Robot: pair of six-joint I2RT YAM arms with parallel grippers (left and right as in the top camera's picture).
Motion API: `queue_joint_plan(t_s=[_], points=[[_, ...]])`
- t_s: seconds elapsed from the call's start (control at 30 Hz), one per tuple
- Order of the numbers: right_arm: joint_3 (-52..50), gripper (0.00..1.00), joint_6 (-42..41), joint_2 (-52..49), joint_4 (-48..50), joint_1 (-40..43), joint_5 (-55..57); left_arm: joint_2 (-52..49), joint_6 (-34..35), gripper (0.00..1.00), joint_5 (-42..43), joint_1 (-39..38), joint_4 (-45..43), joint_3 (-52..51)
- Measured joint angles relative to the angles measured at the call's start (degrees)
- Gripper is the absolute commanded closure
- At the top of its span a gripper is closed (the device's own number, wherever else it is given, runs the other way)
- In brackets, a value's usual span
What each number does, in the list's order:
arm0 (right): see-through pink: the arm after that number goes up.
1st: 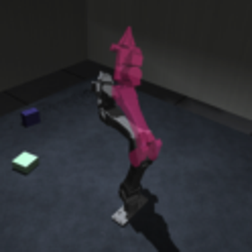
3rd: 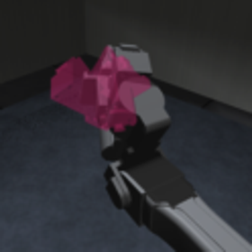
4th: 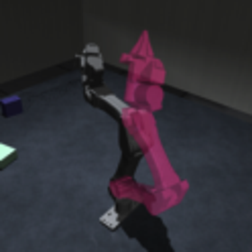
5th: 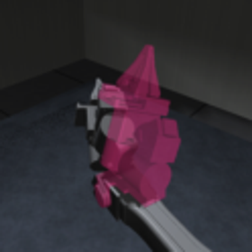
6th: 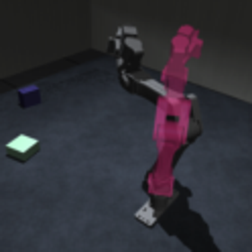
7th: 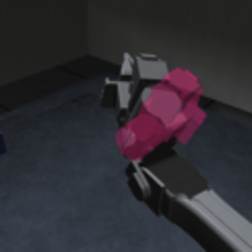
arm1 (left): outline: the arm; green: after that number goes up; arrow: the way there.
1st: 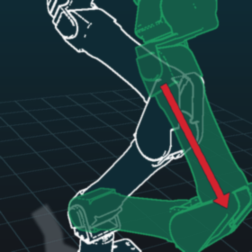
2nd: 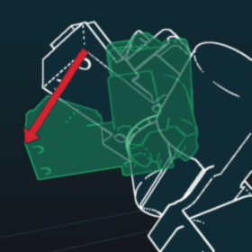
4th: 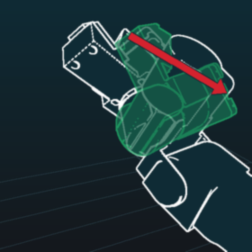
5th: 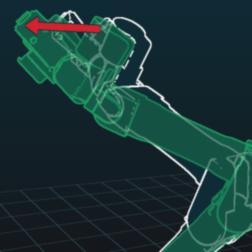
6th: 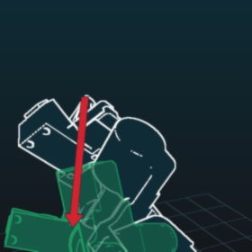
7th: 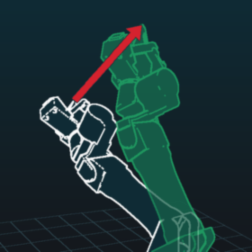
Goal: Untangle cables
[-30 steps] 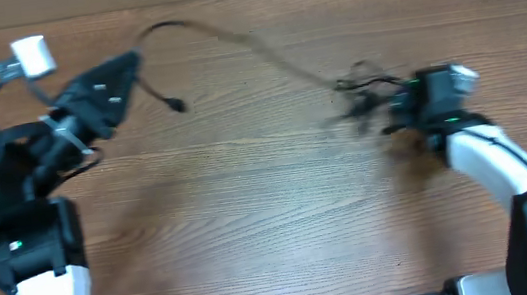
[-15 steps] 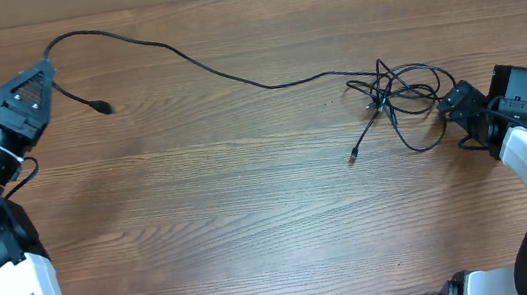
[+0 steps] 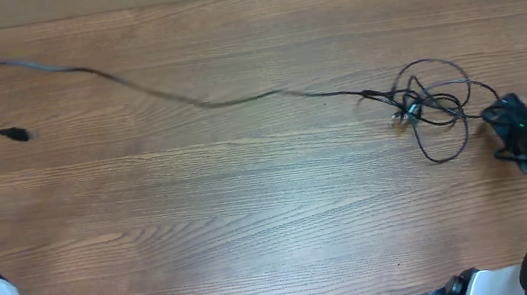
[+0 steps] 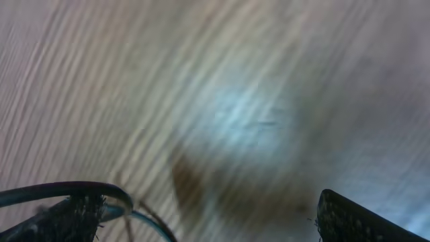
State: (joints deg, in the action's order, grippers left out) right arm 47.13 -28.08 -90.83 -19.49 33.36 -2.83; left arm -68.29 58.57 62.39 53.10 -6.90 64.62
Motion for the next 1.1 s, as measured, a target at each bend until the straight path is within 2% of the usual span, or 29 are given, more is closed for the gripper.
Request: queue_joint_plan(t_s=[0.1, 0.4, 0.6, 0.77, 0.9, 1.1], points=[[0.0, 0.0, 0.28, 0.0, 0.63, 1.92, -3.13, -2.97, 0.02, 0.96, 0.02, 2.1, 0.02, 0.04], [0.0, 0.0, 1.14, 0.0, 0.09, 0.61, -6.84, -10.95, -1.11, 0.96, -0.02, 3.21, 5.11, 0.04], [1.22, 0.0, 1.92, 0.11, -5.55, 0.61, -7.96, -11.34, -6.78, 0.96, -0.31, 1.55, 14.73, 0.26], [10.34, 0.0, 2.43, 3.98, -17.49, 0.61, -10.19, -11.34, -12.83, 0.96, -3.63, -6.01, 22.23, 0.31], [19.82, 0.0, 2.64, 12.44, -29.59, 0.09, -14.01, -11.34, -17.05, 0.96, -10.84, -15.06, 26.05, 0.33], [20.72, 0.0, 2.56, 16.74, -36.89, -7.04, -19.89, -11.34, -21.18, 0.96, -20.22, -26.05, 28.85, 0.33]])
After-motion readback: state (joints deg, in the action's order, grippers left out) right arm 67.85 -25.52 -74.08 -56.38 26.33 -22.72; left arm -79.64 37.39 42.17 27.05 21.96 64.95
